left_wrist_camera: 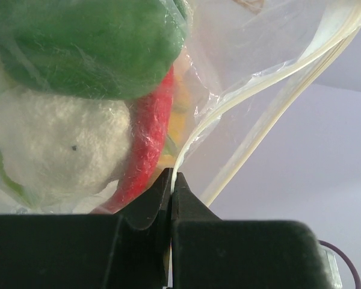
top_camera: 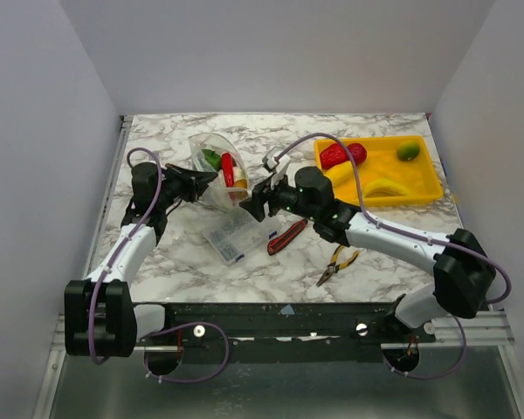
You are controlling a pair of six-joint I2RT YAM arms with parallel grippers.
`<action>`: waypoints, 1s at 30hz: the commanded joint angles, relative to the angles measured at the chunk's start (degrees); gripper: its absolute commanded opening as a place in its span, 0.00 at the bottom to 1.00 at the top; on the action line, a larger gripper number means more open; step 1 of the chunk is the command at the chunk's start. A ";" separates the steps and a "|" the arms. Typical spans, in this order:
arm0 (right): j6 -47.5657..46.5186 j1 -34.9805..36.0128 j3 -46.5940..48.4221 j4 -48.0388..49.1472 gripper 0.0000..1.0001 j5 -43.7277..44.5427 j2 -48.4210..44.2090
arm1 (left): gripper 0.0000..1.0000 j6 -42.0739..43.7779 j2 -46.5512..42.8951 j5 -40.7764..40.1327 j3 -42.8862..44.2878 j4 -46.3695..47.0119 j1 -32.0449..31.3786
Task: Place the food in the zip-top bag and seal the zipper
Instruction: Adjust the zipper food storage bag at the center of the board.
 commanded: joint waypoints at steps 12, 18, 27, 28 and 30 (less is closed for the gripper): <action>-9.25 3.36 7.59 6.21 0.17 15.89 9.33 | 0.00 0.92 -3.24 -0.30 2.45 -2.93 0.81; -16.93 3.33 15.66 5.89 0.00 16.14 14.84 | 0.16 7.12 -5.56 -0.74 4.13 -7.32 3.85; -26.97 0.39 30.99 2.15 0.00 13.32 22.25 | 0.74 46.37 -14.55 -10.05 18.57 -35.34 6.22; -27.42 -0.11 32.47 0.41 0.00 11.42 22.80 | 0.75 48.62 -15.40 -10.20 19.21 -35.71 6.13; -29.33 -0.98 33.94 -3.19 0.00 5.95 23.22 | 0.75 53.12 -16.63 -10.49 19.92 -33.74 5.55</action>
